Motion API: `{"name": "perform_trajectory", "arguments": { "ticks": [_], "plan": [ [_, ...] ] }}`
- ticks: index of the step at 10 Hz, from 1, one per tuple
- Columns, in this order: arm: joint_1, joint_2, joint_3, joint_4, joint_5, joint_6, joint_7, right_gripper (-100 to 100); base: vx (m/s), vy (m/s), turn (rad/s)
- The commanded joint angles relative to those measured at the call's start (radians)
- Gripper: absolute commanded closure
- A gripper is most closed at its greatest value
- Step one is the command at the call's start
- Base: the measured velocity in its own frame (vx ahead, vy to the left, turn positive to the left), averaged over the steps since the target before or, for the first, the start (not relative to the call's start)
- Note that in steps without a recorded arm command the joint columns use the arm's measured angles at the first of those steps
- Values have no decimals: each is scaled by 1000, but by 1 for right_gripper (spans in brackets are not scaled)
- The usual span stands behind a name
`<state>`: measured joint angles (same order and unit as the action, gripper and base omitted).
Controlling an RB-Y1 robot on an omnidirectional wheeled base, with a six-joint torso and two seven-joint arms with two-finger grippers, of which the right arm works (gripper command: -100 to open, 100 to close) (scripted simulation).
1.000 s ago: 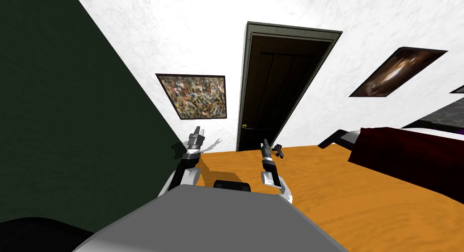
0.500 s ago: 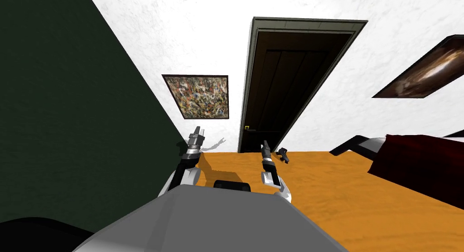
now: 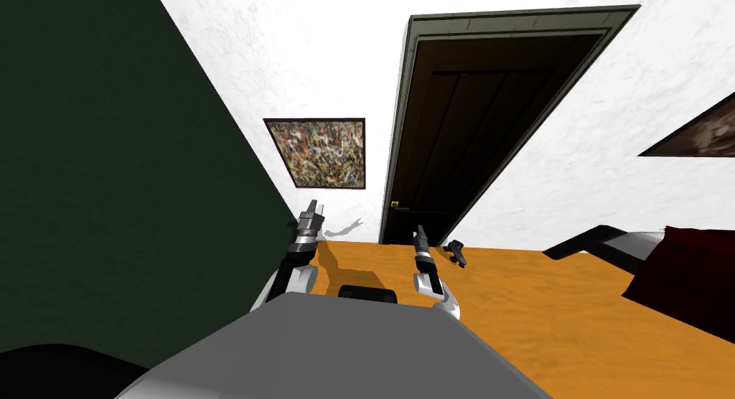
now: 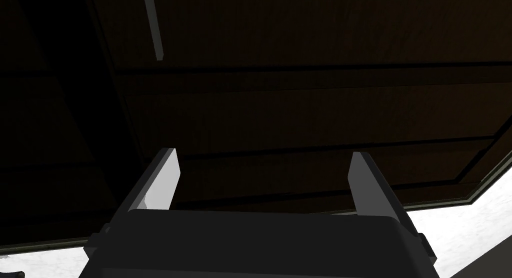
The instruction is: Pull the door open
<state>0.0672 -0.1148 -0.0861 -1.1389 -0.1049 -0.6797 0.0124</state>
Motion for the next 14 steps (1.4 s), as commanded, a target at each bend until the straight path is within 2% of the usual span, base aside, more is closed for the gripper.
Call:
{"name": "perform_trajectory", "arguments": {
  "ticks": [1, 2, 6, 7, 11, 14],
  "plan": [
    [-22, -3, -7, 50, -5, -14, -4, -100, 64, -47, 223],
    [-22, -3, -7, 61, -5, -14, -4, -100, 47, -39, 61],
    [-78, -12, -26, 197, -18, -50, -12, -100, 65, -49, 169],
    [-78, -12, -26, 209, -18, -50, -12, -100, 42, -52, 41],
    [-126, -18, -41, 336, -30, -81, -20, -100, 52, -51, 141],
    [-154, -22, -51, 412, -36, -99, -24, -100, 54, -57, 143]
  ]
}}
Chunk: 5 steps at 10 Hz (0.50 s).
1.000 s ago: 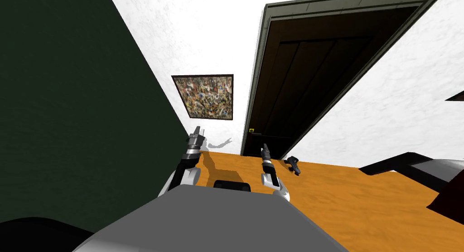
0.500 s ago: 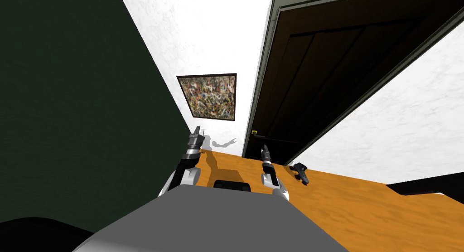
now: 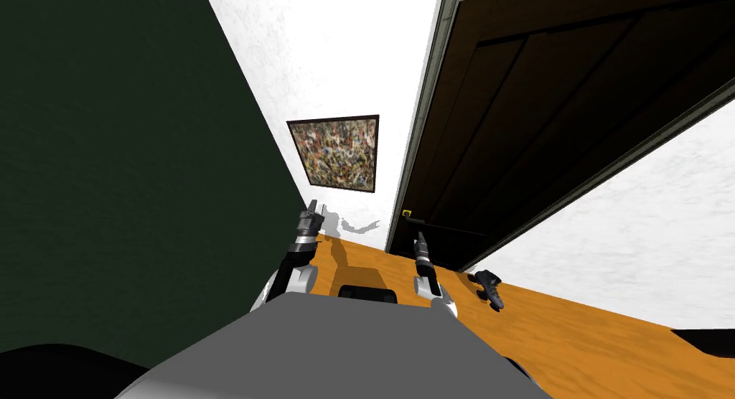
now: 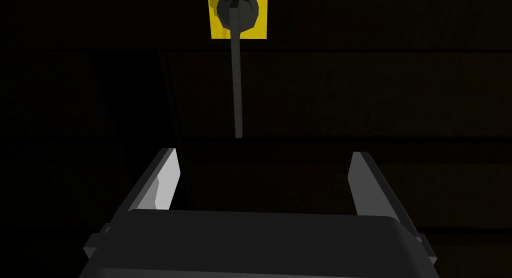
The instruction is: Pull the door open
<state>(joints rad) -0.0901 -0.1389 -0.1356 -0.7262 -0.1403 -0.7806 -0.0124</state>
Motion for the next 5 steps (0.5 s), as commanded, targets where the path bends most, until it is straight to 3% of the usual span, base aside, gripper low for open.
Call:
{"name": "perform_trajectory", "arguments": {
  "ticks": [1, 4, 5],
  "plan": [
    [-13, 0, -7, 41, -5, -8, -2, -100, 61, -58, 218],
    [-37, -3, -14, 105, -10, -24, -6, -100, 56, -64, 114],
    [-36, -2, -13, 98, -9, -22, -4, -100, 24, -24, 24]
  ]
}}
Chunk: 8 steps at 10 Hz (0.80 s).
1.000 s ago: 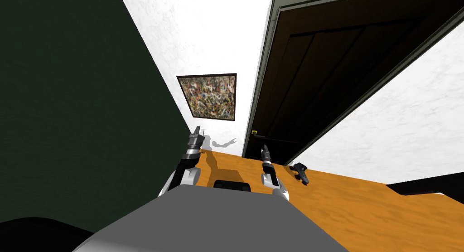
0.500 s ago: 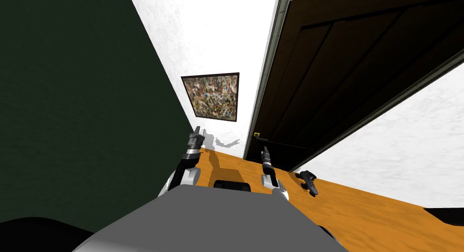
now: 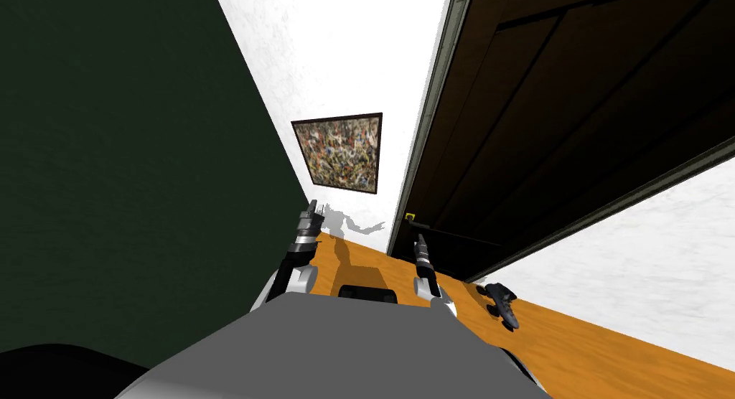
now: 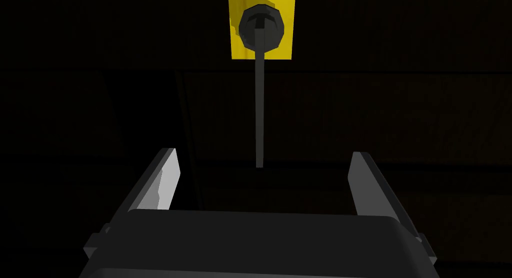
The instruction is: Pull the door open
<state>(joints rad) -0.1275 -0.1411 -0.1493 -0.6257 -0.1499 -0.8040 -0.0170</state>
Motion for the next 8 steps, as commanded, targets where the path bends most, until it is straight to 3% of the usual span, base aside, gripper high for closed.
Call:
{"name": "perform_trajectory", "arguments": {
  "ticks": [1, 3, 4, 5, 8],
  "plan": [
    [10, -19, -6, 7, -5, -9, -17, -100, 110, 12, 127],
    [25, -46, -15, 18, -13, -21, -42, -100, 221, 15, 136],
    [25, -46, -15, 18, -13, -21, -42, -100, 149, 19, 24],
    [37, -68, -23, 27, -19, -32, -62, -100, 141, 38, 123],
    [59, -109, -37, 43, -31, -50, -100, -100, 207, -21, 123]
  ]
}}
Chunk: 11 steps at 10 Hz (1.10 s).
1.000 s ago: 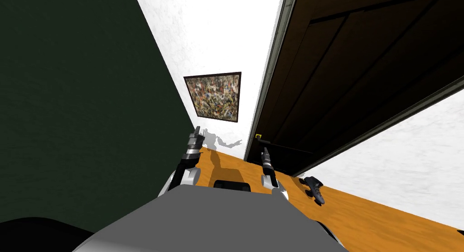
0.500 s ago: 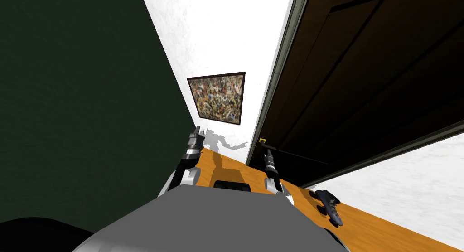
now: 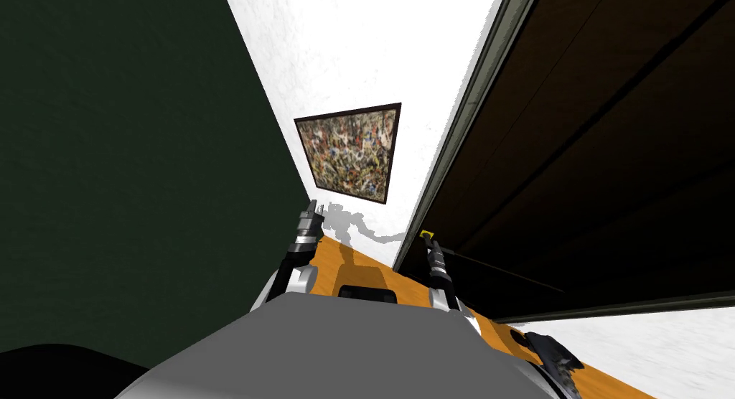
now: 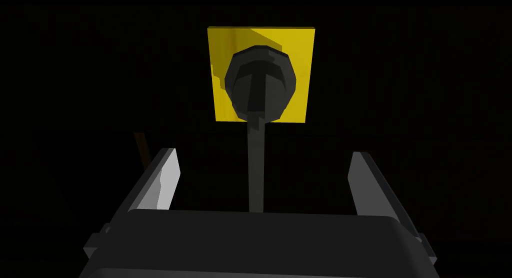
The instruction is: Pull the door open
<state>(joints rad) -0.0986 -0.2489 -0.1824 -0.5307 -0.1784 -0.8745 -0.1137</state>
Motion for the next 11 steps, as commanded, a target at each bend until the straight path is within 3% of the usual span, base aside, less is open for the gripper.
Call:
{"name": "perform_trajectory", "arguments": {
  "ticks": [1, 2, 3, 8, 11],
  "plan": [
    [30, -1, -3, -50, -2, 20, -3, -100, 116, -22, 27],
    [19, 0, -3, -31, -2, 6, -3, -100, 35, -9, 0],
    [19, 0, -3, -31, -2, 6, -3, 100, 0, 0, 0],
    [19, 0, -3, -31, -2, 6, -3, 100, -8, 2, 1],
    [29, -16, 19, -33, 11, 0, -31, 100, -142, -26, 92]
  ]
}}
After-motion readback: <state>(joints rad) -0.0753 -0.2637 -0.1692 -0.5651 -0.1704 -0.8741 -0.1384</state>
